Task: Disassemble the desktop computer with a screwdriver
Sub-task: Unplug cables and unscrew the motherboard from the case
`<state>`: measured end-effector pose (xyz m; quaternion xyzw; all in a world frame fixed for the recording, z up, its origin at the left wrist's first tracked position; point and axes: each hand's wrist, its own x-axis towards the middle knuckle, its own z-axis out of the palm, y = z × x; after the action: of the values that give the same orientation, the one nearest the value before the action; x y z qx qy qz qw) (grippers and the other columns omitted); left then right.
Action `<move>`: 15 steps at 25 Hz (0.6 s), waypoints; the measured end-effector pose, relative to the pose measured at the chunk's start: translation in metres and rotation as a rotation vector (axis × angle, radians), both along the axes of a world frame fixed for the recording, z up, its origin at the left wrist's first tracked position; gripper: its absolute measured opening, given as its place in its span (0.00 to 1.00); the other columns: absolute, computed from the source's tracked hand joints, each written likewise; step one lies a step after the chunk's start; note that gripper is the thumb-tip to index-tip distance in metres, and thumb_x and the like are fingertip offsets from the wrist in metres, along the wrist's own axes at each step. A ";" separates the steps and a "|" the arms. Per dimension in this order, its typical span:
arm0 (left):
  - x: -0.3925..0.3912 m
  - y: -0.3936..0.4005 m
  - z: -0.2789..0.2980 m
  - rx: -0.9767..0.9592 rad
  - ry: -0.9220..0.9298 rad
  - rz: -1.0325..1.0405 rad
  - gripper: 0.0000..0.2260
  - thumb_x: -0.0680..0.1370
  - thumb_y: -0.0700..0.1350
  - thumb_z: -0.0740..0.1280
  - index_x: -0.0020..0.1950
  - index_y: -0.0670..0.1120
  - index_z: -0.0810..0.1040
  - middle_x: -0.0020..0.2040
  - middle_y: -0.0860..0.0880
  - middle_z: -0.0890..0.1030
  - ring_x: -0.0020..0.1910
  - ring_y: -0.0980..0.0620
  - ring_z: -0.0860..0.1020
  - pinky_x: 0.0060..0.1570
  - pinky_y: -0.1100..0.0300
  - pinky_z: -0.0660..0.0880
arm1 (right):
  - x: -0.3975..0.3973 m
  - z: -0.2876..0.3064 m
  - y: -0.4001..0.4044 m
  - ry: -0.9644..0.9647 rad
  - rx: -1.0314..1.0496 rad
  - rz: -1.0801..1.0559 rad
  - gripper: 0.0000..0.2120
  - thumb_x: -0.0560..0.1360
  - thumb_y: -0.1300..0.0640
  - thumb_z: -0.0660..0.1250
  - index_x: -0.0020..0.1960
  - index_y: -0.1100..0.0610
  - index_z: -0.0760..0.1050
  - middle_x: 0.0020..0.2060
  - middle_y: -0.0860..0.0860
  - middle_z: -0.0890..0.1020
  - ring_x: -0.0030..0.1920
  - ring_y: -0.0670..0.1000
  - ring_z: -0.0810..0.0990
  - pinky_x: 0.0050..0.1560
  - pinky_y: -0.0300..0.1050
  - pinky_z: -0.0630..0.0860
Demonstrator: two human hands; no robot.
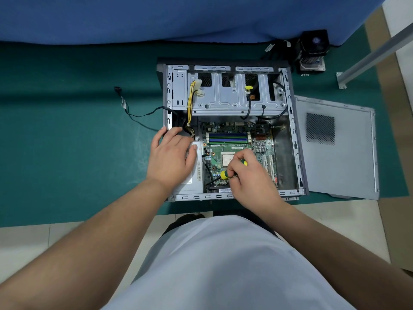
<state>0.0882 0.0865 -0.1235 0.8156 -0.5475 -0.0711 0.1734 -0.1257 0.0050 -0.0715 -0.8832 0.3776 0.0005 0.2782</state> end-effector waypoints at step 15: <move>0.001 0.000 0.005 -0.050 0.108 0.008 0.14 0.84 0.52 0.60 0.64 0.52 0.81 0.61 0.57 0.82 0.71 0.57 0.70 0.79 0.52 0.50 | -0.020 0.032 -0.019 -0.202 -0.021 -0.219 0.12 0.71 0.68 0.67 0.43 0.51 0.76 0.49 0.36 0.68 0.43 0.45 0.76 0.41 0.38 0.74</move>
<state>0.0889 0.0867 -0.1187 0.8081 -0.5356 -0.1008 0.2233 -0.1461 -0.0143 -0.0396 -0.8351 0.4419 -0.1230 0.3038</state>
